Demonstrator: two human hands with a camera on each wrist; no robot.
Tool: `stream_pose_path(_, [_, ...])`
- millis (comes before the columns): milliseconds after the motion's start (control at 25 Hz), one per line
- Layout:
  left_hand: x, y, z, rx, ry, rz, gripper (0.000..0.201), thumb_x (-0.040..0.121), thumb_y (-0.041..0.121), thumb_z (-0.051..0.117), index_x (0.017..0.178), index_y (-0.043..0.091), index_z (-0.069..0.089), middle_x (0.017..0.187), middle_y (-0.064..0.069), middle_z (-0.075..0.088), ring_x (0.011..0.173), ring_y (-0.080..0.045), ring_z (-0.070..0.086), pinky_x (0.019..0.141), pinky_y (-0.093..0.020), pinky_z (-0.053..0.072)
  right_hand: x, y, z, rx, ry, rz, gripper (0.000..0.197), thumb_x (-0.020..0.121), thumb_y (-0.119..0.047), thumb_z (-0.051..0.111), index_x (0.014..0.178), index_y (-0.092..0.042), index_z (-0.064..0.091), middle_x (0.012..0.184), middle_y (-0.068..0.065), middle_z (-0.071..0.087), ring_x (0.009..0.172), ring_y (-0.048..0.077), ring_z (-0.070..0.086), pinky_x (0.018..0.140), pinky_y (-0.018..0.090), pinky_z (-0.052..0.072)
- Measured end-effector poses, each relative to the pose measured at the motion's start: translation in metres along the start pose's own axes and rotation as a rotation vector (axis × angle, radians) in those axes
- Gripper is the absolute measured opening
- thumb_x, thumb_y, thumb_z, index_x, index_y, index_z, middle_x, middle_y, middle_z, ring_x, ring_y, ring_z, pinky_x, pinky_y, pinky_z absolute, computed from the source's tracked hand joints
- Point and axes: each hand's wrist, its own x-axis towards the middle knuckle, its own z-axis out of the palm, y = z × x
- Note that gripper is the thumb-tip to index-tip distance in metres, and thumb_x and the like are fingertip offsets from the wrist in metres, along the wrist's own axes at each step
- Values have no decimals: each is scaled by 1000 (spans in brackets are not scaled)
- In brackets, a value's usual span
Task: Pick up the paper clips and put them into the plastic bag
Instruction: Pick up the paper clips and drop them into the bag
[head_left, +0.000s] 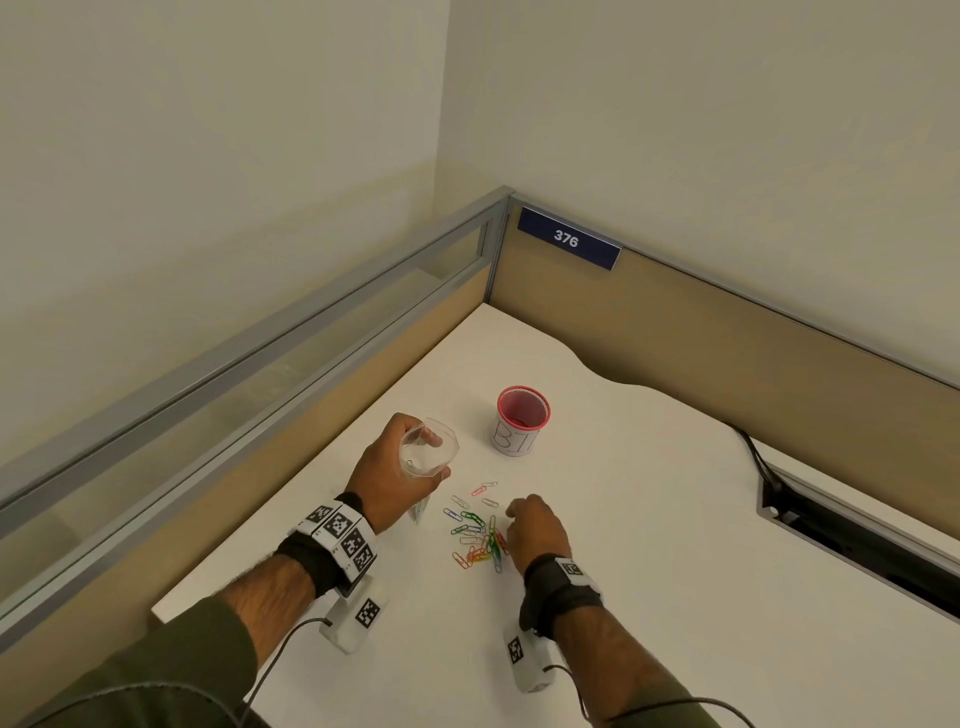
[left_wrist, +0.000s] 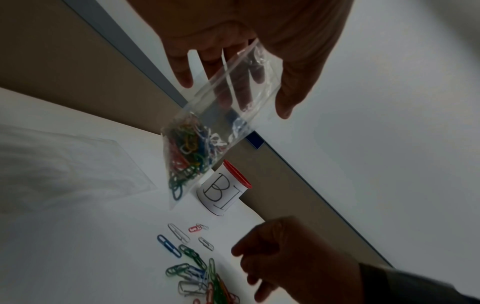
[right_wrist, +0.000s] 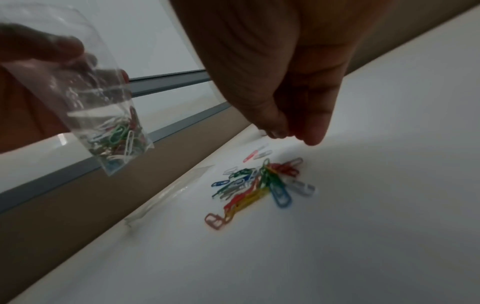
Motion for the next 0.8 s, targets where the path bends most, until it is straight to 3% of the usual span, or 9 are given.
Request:
stream_pose_path(80, [2,0,-4,11,0,9,44,75,19,82,107,18,52,110,5,63,114,-14,58,93,-22,43,13,-10,-8,-44,-22,-79,37,91,-13,52,128,-19,55,131,7,52,123,27,51,103,38,45])
stream_pose_path(200, [5,-1,-13,12,17,19,44,75,19,82,107,18,52,109,5,63,113,-13,58,95,-22,44,28,-24,-11,-161,-174,-231,67,85,0,54,145,-24,35,156,4,27,144,27,26,116,43,30])
stream_pose_path(280, [6,-3,-18,7,29,11,43,75,18,82,107,17,53,109,6,62,113,-12,58,94,-20,43,32,-27,-8,-238,-236,-297,72,85,0,57,147,-24,30,159,4,19,146,26,19,118,42,25])
stream_pose_path(440, [5,-10,-20,-11,39,2,43,75,18,82,107,19,53,110,5,63,114,-12,59,96,-24,44,16,-14,3,-289,-216,-366,61,87,-12,61,143,-20,37,149,6,31,137,27,31,110,39,37])
stream_pose_path(560, [2,-12,-17,-28,39,-14,43,75,16,81,107,17,53,109,7,64,113,-10,58,97,-25,43,-5,2,9,-258,-186,-407,50,88,-12,57,137,-19,46,134,6,43,125,27,41,102,37,43])
stream_pose_path(680, [-1,-12,-11,-28,13,-24,44,76,16,81,108,17,52,109,9,63,113,-10,58,97,-26,43,-16,15,4,-185,-127,-336,39,93,-25,55,131,-20,52,127,4,49,118,25,48,97,36,46])
stream_pose_path(800, [-5,-11,-6,-30,3,-25,45,76,17,82,109,17,51,109,8,63,113,-12,58,98,-27,43,-21,17,-2,-156,-210,-251,63,83,-40,67,139,-24,42,137,1,42,125,24,42,101,39,45])
